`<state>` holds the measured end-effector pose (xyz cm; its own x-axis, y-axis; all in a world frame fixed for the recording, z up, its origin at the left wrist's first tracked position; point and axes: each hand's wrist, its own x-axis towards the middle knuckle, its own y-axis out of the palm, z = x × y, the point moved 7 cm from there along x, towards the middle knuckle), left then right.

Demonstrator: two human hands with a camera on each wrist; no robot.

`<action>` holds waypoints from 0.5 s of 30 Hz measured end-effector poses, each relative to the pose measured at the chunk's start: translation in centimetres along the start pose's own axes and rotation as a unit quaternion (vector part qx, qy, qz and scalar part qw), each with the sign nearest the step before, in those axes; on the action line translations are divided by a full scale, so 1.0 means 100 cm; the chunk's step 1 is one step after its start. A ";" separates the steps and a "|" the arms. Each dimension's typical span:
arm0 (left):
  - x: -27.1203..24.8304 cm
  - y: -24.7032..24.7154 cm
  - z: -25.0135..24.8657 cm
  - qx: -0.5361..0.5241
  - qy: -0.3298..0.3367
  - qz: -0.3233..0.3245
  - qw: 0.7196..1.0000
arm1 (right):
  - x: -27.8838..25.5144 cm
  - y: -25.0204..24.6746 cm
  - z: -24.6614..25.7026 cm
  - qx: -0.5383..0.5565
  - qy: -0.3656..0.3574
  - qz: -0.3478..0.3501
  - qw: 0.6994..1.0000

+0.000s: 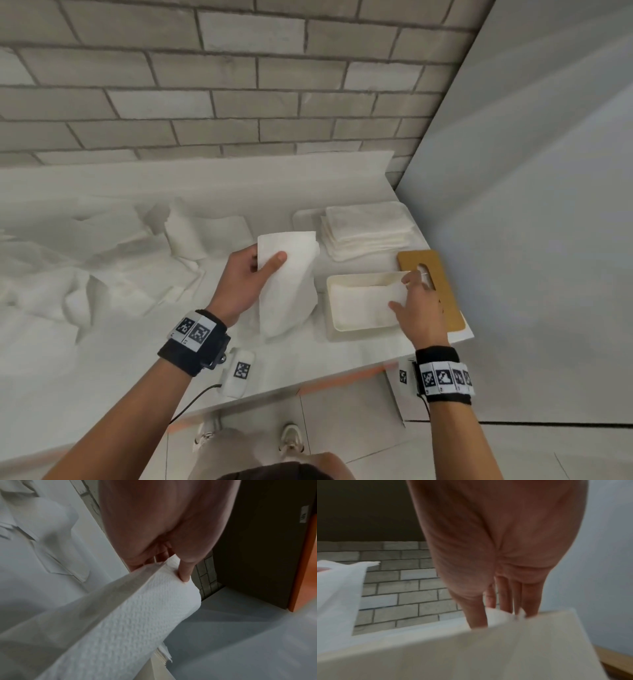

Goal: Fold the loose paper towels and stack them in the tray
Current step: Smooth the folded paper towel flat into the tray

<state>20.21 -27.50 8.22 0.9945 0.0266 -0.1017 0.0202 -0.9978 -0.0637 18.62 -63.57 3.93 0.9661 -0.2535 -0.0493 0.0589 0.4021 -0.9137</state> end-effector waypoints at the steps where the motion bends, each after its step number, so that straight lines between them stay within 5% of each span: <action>1: -0.002 0.002 0.001 0.001 0.001 -0.003 1.000 | -0.006 -0.012 0.015 0.027 -0.037 -0.051 0.998; 3: -0.004 0.005 0.001 0.011 0.006 -0.004 1.000 | -0.022 -0.035 0.058 0.170 -0.115 -0.102 0.973; 7: -0.006 0.008 0.001 0.051 0.023 -0.001 0.998 | -0.035 -0.035 0.144 0.390 -0.172 0.018 0.904; 15: 0.016 -0.019 0.014 0.199 0.076 0.017 0.977 | 0.006 0.027 0.214 0.291 -0.255 0.109 0.916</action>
<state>21.63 -25.44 6.81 0.9983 -0.0454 0.0365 -0.0243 -0.8941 -0.4472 24.70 -43.79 10.03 0.9541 0.2725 0.1244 -0.1692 0.8330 -0.5268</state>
